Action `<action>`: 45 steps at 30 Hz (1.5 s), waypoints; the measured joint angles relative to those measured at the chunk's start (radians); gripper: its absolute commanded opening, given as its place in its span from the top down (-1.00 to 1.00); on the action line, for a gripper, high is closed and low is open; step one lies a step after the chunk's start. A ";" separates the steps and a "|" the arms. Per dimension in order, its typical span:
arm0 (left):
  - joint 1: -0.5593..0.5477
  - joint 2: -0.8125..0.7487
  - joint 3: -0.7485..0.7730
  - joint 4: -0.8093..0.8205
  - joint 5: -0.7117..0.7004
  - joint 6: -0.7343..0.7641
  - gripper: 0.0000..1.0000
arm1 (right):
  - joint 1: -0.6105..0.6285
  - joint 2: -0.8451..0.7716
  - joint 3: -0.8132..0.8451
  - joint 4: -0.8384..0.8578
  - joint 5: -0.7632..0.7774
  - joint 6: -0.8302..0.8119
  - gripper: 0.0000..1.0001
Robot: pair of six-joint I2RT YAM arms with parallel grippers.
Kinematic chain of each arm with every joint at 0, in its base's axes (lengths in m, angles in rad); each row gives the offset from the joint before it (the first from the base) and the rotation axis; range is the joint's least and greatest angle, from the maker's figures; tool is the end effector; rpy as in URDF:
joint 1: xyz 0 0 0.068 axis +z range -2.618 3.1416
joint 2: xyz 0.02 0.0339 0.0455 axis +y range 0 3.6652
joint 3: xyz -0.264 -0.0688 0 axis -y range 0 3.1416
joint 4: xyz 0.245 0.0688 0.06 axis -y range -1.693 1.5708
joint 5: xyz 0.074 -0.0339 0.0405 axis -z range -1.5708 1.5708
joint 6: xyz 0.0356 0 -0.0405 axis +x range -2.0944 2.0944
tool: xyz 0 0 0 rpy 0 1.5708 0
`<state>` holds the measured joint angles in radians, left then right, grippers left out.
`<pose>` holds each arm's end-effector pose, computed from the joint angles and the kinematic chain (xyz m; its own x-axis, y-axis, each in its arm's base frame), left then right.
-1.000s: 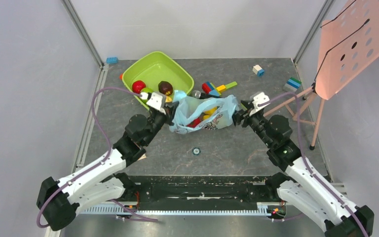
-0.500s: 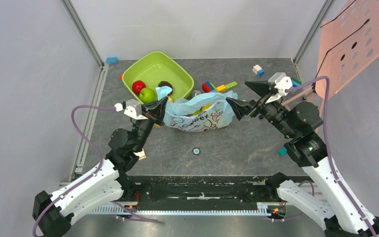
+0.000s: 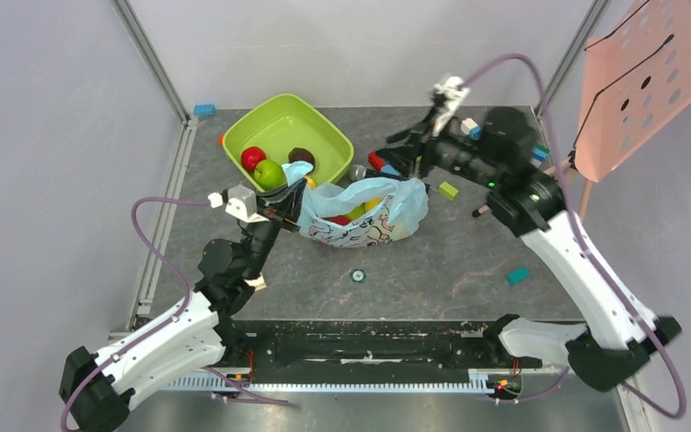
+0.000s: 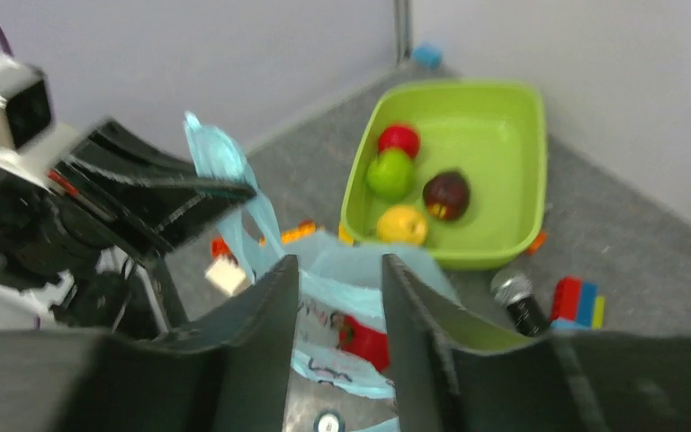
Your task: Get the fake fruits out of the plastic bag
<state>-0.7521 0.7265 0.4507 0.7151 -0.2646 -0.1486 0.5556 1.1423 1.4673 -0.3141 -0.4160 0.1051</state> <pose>0.1326 -0.1113 0.3260 0.2351 -0.4156 -0.8786 0.5272 0.8140 -0.2440 0.1877 0.1335 0.4899 -0.0774 0.0649 -0.9949 -0.8222 0.5603 0.1005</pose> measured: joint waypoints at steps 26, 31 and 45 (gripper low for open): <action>0.000 0.026 -0.035 0.073 -0.022 -0.004 0.80 | 0.310 0.364 -0.075 -0.203 0.423 -0.026 0.68; 0.000 0.025 -0.042 0.077 -0.030 -0.005 0.79 | 0.311 0.364 -0.148 -0.200 0.525 -0.019 0.69; 0.000 -0.145 -0.127 0.009 -0.160 -0.042 0.78 | 0.311 0.108 -0.565 -0.079 0.889 0.161 0.44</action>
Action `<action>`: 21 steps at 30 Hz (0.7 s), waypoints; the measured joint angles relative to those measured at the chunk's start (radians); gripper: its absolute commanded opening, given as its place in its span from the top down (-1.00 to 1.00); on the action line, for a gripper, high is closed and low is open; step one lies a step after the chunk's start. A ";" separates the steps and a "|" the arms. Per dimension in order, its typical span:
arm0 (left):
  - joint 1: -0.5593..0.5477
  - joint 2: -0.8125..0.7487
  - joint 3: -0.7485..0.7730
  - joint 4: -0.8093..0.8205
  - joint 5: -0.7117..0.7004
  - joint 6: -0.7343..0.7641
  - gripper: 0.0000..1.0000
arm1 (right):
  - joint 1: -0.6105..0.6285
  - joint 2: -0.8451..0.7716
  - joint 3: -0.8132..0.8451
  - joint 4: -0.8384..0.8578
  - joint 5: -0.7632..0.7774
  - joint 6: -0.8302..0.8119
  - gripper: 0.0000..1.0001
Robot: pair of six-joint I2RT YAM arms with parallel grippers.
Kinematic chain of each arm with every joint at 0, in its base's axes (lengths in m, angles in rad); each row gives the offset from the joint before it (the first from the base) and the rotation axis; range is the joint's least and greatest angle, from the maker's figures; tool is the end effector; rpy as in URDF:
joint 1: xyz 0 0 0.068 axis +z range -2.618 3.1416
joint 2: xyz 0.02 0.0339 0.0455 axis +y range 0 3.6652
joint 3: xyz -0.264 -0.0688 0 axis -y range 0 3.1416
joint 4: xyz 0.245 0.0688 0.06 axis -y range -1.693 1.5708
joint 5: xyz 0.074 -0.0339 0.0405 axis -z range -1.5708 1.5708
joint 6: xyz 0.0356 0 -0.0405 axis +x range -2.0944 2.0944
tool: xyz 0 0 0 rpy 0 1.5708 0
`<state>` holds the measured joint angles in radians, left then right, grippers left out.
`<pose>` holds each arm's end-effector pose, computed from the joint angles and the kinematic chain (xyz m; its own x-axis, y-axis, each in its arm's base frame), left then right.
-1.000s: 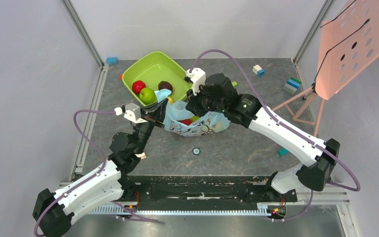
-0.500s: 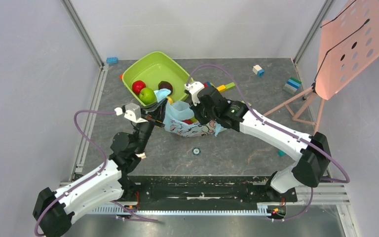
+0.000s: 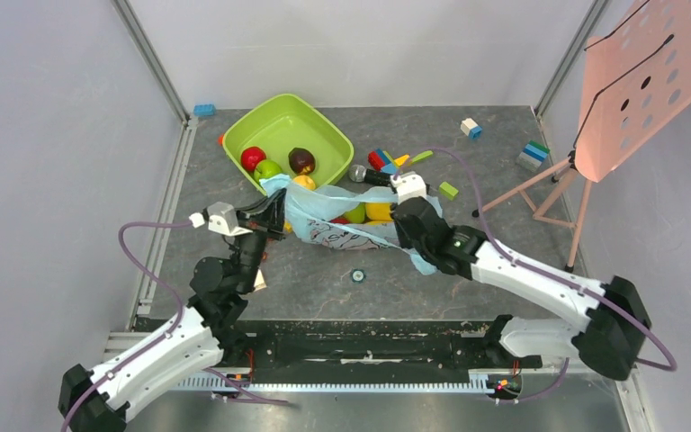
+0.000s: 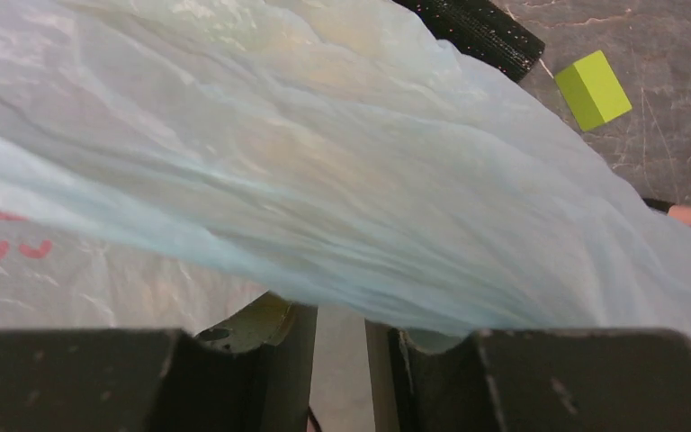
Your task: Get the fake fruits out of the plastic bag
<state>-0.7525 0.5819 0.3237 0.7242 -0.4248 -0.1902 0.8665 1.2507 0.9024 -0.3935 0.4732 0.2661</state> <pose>0.1171 -0.0896 0.3019 0.2552 -0.4749 -0.8423 0.4096 0.8422 -0.3507 0.1843 0.1919 0.2655 -0.5432 -0.2778 -0.7923 -0.3295 0.9385 -0.1032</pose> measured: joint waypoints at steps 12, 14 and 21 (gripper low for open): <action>0.000 -0.093 0.172 -0.389 -0.064 0.001 -0.99 | -0.003 -0.128 -0.107 0.160 -0.006 0.101 0.42; 0.000 -0.092 0.278 -0.518 -0.089 0.000 -0.99 | -0.003 -0.128 -0.108 0.173 -0.016 0.103 0.41; 0.000 0.002 0.727 -1.006 -0.101 0.001 -0.76 | -0.005 -0.129 -0.108 0.202 -0.053 0.108 0.39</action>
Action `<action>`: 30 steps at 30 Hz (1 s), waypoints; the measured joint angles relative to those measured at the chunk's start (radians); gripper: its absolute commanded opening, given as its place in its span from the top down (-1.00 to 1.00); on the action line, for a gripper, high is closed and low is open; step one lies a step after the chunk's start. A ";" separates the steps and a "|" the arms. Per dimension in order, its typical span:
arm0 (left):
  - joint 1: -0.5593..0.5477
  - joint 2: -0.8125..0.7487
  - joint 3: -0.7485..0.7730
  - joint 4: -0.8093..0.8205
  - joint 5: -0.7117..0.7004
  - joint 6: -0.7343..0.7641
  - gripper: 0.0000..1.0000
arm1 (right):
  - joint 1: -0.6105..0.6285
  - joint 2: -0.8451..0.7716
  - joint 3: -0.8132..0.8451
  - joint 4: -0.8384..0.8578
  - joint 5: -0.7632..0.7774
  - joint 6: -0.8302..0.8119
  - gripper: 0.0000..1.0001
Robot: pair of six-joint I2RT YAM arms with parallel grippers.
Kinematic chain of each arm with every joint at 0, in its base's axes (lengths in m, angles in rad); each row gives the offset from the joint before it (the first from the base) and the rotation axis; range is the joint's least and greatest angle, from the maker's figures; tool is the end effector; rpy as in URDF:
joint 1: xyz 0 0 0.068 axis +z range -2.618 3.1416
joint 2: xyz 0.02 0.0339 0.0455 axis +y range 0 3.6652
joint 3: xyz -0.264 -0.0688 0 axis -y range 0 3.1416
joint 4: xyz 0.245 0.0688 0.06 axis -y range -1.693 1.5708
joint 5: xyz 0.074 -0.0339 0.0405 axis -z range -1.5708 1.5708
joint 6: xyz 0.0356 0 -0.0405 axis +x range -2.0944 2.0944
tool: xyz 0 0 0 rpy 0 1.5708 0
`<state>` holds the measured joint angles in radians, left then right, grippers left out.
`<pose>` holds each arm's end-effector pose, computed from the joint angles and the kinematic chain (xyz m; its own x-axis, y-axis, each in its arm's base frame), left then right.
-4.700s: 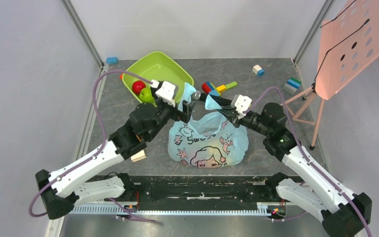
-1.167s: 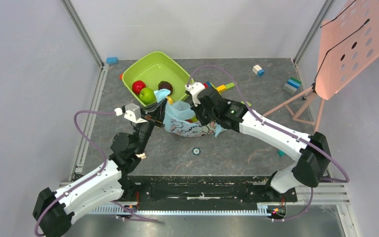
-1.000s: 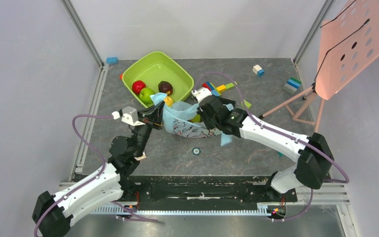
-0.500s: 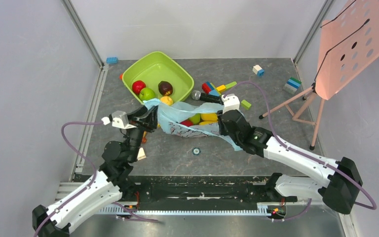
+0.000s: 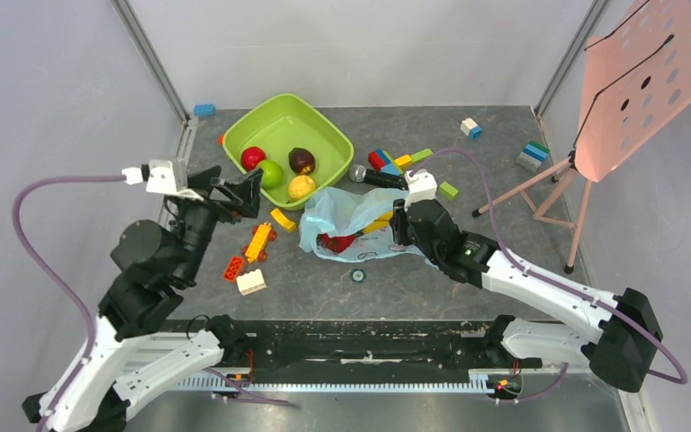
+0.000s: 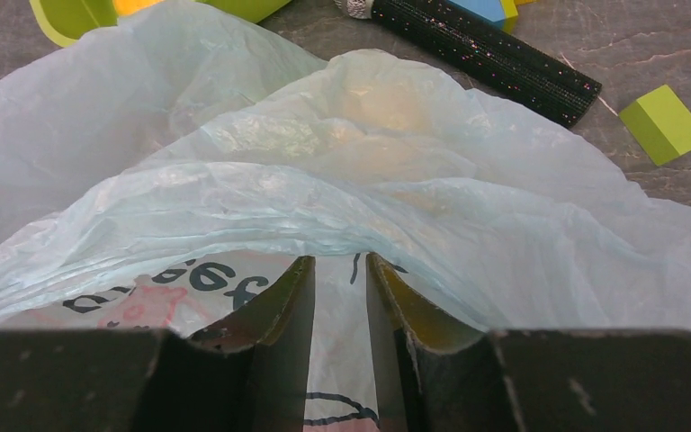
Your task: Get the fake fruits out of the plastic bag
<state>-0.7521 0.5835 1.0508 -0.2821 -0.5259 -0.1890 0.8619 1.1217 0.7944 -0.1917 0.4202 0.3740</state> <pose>0.0811 -0.0514 0.4422 0.0888 -0.3055 -0.9480 0.2517 0.9278 -0.2755 0.1732 0.1797 0.2765 -0.4695 -0.0351 -0.8822 -0.3125 0.9411 0.1289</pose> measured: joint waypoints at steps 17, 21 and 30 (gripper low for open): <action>-0.435 0.498 0.386 -0.382 0.270 -0.100 0.91 | -0.032 -0.007 0.000 0.020 -0.048 0.047 0.72; -0.590 0.601 0.403 -0.360 0.138 -0.125 0.96 | -0.060 -0.010 -0.001 0.031 -0.080 0.071 0.77; -0.635 0.683 0.228 -0.182 -0.105 -0.212 0.96 | -0.090 -0.047 -0.029 0.066 -0.130 0.106 0.80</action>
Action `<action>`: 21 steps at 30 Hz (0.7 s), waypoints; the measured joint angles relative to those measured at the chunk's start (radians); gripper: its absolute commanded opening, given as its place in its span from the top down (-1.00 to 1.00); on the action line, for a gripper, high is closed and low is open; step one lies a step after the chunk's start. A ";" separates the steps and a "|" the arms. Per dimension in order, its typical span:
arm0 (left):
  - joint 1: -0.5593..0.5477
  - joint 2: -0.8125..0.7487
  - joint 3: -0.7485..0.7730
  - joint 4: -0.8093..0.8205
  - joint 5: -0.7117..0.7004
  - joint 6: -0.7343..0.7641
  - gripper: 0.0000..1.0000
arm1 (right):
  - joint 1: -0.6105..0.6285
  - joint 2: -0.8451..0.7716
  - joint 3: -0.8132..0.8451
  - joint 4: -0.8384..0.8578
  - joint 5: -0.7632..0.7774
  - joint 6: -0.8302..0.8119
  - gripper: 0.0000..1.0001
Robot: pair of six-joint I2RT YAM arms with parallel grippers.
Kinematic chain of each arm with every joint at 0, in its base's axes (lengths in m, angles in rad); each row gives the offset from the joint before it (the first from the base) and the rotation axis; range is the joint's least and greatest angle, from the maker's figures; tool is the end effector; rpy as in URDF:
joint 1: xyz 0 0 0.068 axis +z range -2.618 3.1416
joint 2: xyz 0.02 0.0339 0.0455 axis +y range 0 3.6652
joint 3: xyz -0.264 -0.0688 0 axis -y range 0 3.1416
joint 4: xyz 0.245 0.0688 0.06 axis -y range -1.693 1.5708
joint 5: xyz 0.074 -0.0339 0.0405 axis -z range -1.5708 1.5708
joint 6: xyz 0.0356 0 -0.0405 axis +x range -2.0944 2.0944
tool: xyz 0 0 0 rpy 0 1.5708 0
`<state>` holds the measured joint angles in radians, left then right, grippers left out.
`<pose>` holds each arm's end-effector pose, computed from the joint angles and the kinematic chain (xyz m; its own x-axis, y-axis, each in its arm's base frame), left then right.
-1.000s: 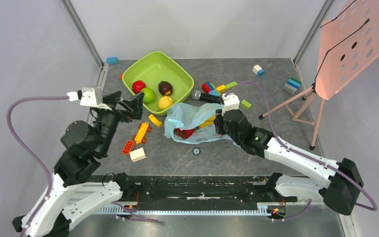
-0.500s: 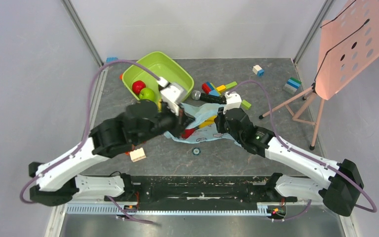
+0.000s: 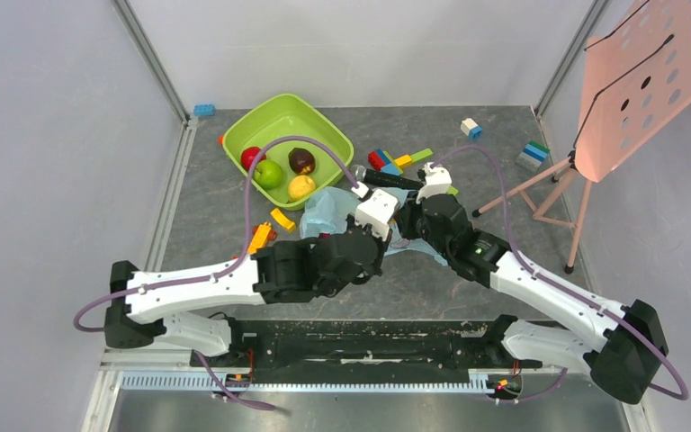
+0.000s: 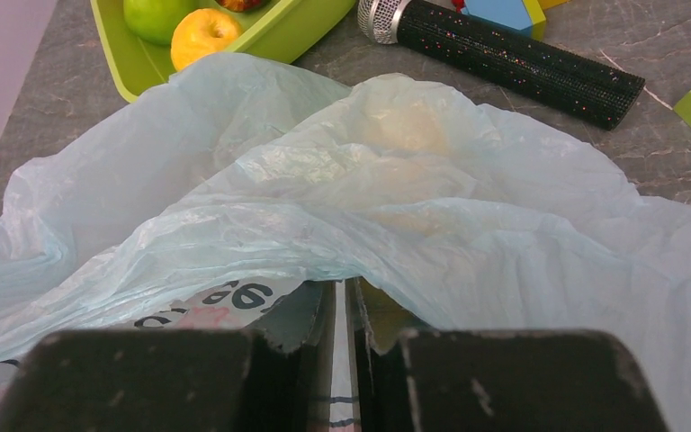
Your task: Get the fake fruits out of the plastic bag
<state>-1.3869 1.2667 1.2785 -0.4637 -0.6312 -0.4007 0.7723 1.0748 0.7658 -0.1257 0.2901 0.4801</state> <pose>0.0714 -0.2691 0.3834 -0.3453 0.1341 -0.9289 0.6103 0.7840 -0.1136 0.1819 0.1630 0.2828 -0.4905 0.1400 -0.8601 -0.2889 0.9051 0.3121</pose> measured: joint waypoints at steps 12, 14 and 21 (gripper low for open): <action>0.131 0.102 -0.113 0.135 0.042 -0.071 0.96 | -0.005 -0.023 -0.018 0.006 -0.008 0.007 0.81; 0.164 0.115 -0.143 0.156 0.067 -0.083 0.96 | -0.005 -0.023 -0.024 0.006 -0.008 0.007 0.81; 0.259 0.190 -0.201 0.226 0.091 -0.092 0.96 | -0.007 -0.023 -0.039 0.004 -0.002 0.006 0.83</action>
<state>-1.1282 1.4570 1.0771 -0.2375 -0.5400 -0.4923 0.7654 1.0519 0.7265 -0.1215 0.2878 0.4858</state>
